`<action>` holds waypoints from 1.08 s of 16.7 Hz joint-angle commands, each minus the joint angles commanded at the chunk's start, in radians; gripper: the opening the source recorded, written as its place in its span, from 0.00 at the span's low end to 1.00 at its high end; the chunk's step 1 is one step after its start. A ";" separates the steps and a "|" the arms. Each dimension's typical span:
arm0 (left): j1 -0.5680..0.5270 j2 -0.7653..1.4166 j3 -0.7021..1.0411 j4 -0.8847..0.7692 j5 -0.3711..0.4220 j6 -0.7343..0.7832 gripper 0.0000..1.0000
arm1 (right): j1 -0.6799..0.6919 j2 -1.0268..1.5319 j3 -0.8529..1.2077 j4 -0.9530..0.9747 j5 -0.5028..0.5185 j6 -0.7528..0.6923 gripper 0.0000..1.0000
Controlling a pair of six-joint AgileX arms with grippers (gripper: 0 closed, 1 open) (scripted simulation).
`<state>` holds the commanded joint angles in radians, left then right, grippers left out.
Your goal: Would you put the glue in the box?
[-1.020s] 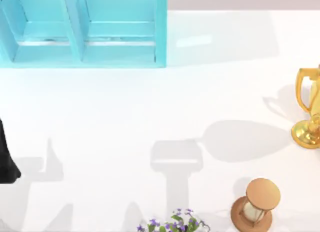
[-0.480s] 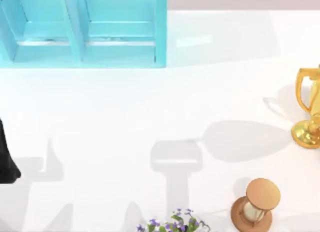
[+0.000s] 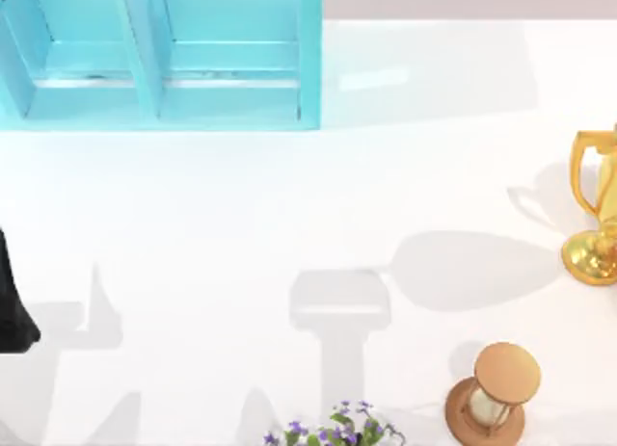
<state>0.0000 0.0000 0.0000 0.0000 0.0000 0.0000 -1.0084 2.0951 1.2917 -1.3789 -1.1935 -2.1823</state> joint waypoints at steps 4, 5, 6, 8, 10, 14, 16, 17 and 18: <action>0.000 0.000 0.000 0.000 0.000 0.000 1.00 | 0.042 -0.014 -0.058 0.132 -0.016 0.118 0.00; 0.000 0.000 0.000 0.000 0.000 0.000 1.00 | 0.055 -0.018 -0.071 0.177 -0.021 0.148 0.00; 0.000 0.000 0.000 0.000 0.000 0.000 1.00 | 0.067 -0.024 -0.084 0.223 -0.025 0.177 0.00; 0.000 0.000 0.000 0.000 0.000 0.000 1.00 | 0.089 -0.036 -0.106 0.314 -0.039 0.229 0.00; 0.000 0.000 0.000 0.000 0.000 0.000 1.00 | 0.106 -0.045 -0.123 0.393 -0.054 0.277 0.00; 0.000 0.000 0.000 0.000 0.000 0.000 1.00 | 0.130 -0.058 -0.154 0.473 -0.070 0.350 0.00; 0.000 0.000 0.000 0.000 0.000 0.000 1.00 | 0.131 -0.059 -0.155 0.476 -0.071 0.353 0.00; 0.000 0.000 0.000 0.000 0.000 0.000 1.00 | 0.131 -0.059 -0.155 0.476 -0.071 0.353 0.00; 0.000 0.000 0.000 0.000 0.000 0.000 1.00 | 0.131 -0.059 -0.155 0.476 -0.071 0.353 0.00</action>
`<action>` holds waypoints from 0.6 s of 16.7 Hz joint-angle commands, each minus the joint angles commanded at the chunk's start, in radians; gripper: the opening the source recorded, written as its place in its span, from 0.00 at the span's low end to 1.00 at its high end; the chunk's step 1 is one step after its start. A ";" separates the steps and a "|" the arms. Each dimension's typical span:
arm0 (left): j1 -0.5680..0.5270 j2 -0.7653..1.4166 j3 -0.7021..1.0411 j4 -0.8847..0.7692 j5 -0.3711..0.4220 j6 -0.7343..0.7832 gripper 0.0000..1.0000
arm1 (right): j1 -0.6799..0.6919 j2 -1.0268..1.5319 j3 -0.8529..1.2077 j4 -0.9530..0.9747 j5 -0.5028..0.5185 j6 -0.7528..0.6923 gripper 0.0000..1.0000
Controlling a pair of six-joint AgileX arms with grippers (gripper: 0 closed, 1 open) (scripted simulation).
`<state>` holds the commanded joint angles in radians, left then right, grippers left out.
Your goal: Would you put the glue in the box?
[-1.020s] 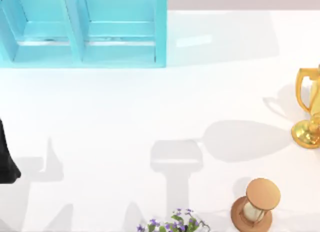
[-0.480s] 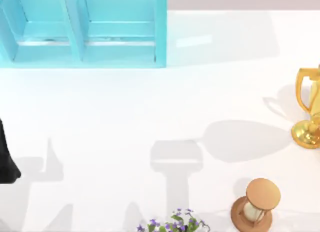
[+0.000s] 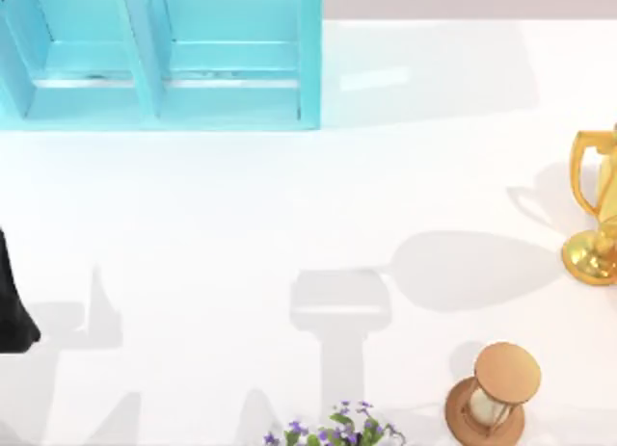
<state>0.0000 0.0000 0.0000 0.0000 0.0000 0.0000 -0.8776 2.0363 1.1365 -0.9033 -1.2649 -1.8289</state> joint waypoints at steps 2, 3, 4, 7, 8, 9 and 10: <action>0.000 0.000 0.000 0.000 0.000 0.000 1.00 | 0.000 0.000 0.000 0.000 0.000 0.000 0.15; 0.000 0.000 0.000 0.000 0.000 0.000 1.00 | 0.000 0.000 0.000 0.000 0.000 0.000 0.23; 0.000 0.000 0.000 0.000 0.000 0.000 1.00 | 0.000 0.000 0.000 0.000 0.000 0.000 0.30; 0.000 0.000 0.000 0.000 0.000 0.000 1.00 | 0.000 0.000 0.000 0.000 0.000 0.000 0.53; 0.000 0.000 0.000 0.000 0.000 0.000 1.00 | 0.000 0.000 0.000 0.000 0.000 0.000 0.60; 0.000 0.000 0.000 0.000 0.000 0.000 1.00 | 0.000 0.000 0.000 0.000 0.000 0.000 0.68; 0.000 0.000 0.000 0.000 0.000 0.000 1.00 | 0.000 0.000 0.000 0.000 0.000 0.000 0.75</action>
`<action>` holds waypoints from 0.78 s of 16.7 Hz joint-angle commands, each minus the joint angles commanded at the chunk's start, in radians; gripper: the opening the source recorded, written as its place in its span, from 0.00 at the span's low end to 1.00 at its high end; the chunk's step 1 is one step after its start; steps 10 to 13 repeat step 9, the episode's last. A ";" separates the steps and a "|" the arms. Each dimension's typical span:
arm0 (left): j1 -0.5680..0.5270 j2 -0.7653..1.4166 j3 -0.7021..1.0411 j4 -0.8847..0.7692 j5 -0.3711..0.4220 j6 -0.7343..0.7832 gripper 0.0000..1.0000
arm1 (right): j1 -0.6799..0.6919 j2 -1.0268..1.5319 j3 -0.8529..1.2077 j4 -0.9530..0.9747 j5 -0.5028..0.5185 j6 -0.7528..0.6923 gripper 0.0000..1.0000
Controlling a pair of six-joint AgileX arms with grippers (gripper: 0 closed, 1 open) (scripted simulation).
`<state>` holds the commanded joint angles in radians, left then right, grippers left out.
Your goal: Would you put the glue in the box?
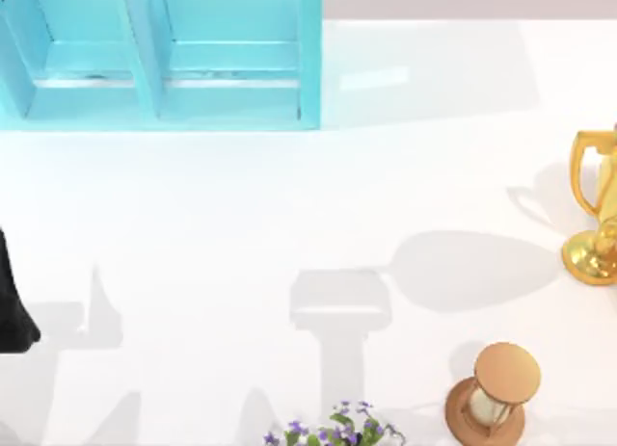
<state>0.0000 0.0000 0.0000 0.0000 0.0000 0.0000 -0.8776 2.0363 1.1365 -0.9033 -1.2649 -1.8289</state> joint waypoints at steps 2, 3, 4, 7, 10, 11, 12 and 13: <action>0.000 0.000 0.000 0.000 0.000 0.000 1.00 | 0.000 0.000 0.000 0.000 0.000 0.000 0.90; 0.000 0.000 0.000 0.000 0.000 0.000 1.00 | 0.000 0.000 0.000 0.000 0.000 0.000 0.98; 0.000 0.000 0.000 0.000 0.000 0.000 1.00 | 0.000 0.000 0.000 0.000 0.000 0.000 1.00; 0.000 0.000 0.000 0.000 0.000 0.000 1.00 | 0.000 0.000 0.000 0.000 0.000 0.000 1.00; 0.000 0.000 0.000 0.000 0.000 0.000 1.00 | 0.000 0.000 0.000 0.000 0.000 0.000 1.00; 0.000 0.000 0.000 0.000 0.000 0.000 1.00 | 0.000 0.000 0.000 0.000 0.000 0.000 1.00; 0.000 0.000 0.000 0.000 0.000 0.000 1.00 | 0.000 0.000 0.000 0.000 0.000 0.000 1.00; 0.000 0.000 0.000 0.000 0.000 0.000 1.00 | 0.000 0.000 0.000 0.000 0.000 0.000 1.00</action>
